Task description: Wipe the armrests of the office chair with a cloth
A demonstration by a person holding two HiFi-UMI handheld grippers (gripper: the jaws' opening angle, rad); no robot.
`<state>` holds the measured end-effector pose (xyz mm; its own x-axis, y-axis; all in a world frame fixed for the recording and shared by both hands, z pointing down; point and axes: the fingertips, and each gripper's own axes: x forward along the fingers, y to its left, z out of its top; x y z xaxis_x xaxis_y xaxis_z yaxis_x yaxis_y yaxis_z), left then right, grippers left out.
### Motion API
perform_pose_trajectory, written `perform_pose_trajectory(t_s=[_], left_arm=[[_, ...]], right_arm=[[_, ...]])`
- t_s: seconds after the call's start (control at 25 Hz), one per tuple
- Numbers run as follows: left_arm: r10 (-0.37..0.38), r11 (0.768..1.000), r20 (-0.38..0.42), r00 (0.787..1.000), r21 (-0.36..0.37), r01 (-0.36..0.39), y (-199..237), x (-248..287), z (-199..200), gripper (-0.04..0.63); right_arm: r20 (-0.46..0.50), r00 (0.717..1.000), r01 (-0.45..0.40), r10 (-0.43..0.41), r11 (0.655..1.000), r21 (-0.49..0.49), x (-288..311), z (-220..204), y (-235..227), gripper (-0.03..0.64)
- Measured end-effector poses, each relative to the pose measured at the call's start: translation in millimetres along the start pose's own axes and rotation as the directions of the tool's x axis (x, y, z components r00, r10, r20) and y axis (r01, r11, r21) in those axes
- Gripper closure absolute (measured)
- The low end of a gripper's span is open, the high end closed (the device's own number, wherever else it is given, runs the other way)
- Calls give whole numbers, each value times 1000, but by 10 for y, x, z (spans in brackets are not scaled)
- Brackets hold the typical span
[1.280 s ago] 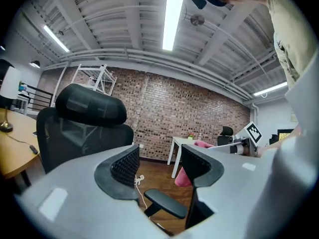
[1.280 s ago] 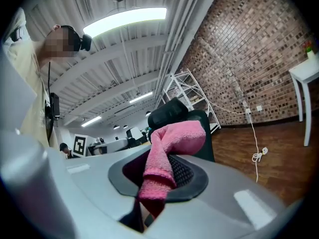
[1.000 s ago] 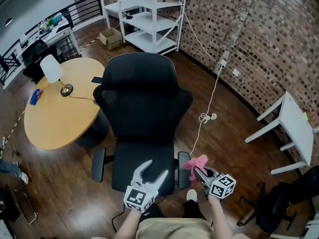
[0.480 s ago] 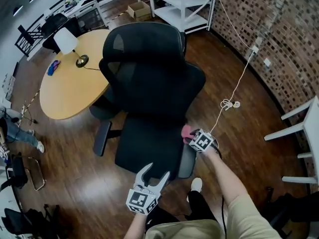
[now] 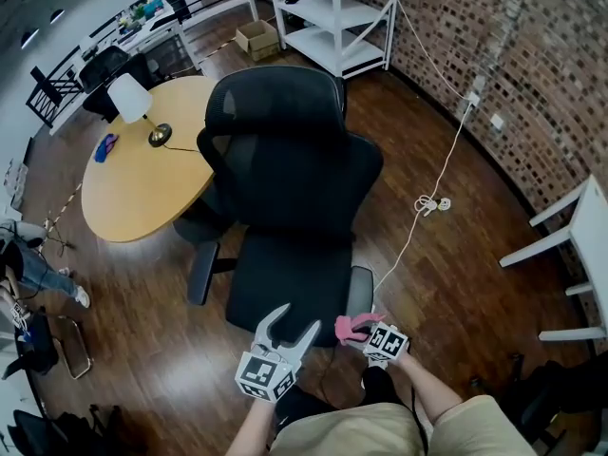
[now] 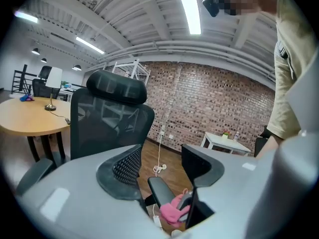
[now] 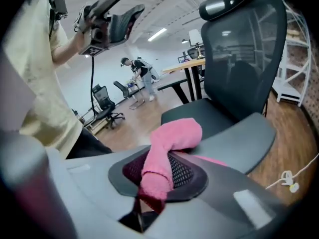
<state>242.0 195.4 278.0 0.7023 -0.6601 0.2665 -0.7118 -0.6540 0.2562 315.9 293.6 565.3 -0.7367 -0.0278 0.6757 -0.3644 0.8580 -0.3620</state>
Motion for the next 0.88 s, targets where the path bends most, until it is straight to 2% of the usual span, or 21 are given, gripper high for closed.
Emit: perform_pose_trajectory(t_s=[0.08,0.16,0.2,0.24,0.28,0.36,0.44,0.52,0.6,0.68,0.76,0.88], left_arm=[[14,1000,6,1000,-2,-14,-13,-43,35,348],[38,999,12,999,-7,-38,-16,-102,46,348],[50,999,18,999,-6,-50,-13,-132,34,348],[62,998,24,998,-5,-61,-11,-163,31,348],[75,997,28,997,-7,-75,-11,-196,41,348],[102,995,30,994,-19,-101,-15,-265,38,350],[120,992,22,993,-36,-119,-33,-315,-28,351],[128,991,0,992,-48,-128,-81,-337,-103,351],[129,990,-17,992,-52,-130,-129,-334,-201,351],[132,990,-26,991,-55,-133,-143,-304,-234,351],[133,989,-27,991,-63,-134,-134,-271,-248,351],[118,990,-33,992,-71,-120,-159,-220,-284,351]], right_arm=[[-66,995,-73,72,997,-8,74,-193,235,555],[-162,977,-153,139,985,-78,98,-348,367,555],[-151,976,-172,156,980,-98,48,-305,346,555],[-96,983,-163,153,982,-97,-52,-168,238,557],[-21,993,-121,120,989,-83,-193,20,39,557],[100,994,43,-39,998,-39,-533,383,-583,557],[151,961,232,-233,972,30,-814,619,-1312,557],[137,925,340,-354,933,116,-909,667,-1887,557],[102,918,362,-382,916,170,-837,631,-2179,557],[73,927,356,-368,924,143,-687,571,-2223,557],[97,922,369,-376,926,83,-602,534,-2116,555],[158,929,324,-334,942,87,-551,383,-1672,555]])
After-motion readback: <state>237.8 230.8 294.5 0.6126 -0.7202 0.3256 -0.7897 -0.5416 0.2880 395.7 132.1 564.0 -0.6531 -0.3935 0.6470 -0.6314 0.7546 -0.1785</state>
